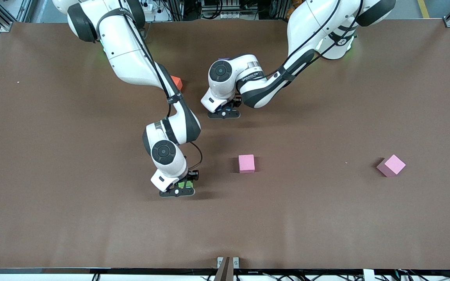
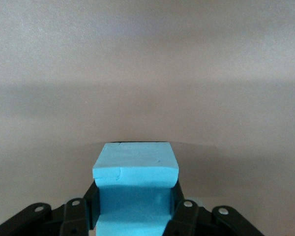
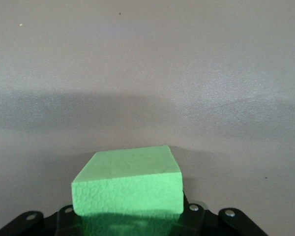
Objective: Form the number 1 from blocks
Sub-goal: 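Carry the blue cube below the red cube and lower it with the left gripper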
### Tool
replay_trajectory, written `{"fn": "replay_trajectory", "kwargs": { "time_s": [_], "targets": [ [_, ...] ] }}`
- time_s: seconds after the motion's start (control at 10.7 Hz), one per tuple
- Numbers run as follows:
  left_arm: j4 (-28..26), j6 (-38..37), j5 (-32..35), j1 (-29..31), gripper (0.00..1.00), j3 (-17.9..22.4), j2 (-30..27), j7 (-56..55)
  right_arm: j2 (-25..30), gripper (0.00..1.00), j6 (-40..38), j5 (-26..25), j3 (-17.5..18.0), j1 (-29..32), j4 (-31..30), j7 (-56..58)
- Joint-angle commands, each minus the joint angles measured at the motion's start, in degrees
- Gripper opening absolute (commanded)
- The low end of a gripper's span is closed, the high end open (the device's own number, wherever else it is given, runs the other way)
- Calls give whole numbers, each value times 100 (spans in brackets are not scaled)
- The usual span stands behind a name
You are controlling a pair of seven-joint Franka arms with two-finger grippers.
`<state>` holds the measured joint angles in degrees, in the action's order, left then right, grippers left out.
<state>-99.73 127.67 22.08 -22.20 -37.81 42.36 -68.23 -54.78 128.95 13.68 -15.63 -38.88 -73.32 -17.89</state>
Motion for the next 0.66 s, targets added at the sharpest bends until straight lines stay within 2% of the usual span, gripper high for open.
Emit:
{"fn": "replay_trajectory", "kwargs": {
  "time_s": [0.0,0.19,0.28,0.37,0.47,0.56],
  "targets": [
    [-73,83,191,-83,0,28,-62,-295,-60,0,-81,-41,42,30,134,-136],
    [-99,83,191,-83,0,28,-62,-304,-60,0,-81,-41,42,30,134,-136],
    [-100,83,191,-83,29,28,-62,-296,-68,0,-81,-41,42,30,134,-136],
    [-117,83,217,-83,88,28,-62,-278,-60,0,-81,-41,42,30,134,-145],
    [-117,83,278,-74,100,28,-62,-287,-60,0,-81,-41,42,30,134,-145],
    [-109,83,270,-74,100,28,-70,-296,-68,0,-81,-41,42,30,134,-145]
  ]
}}
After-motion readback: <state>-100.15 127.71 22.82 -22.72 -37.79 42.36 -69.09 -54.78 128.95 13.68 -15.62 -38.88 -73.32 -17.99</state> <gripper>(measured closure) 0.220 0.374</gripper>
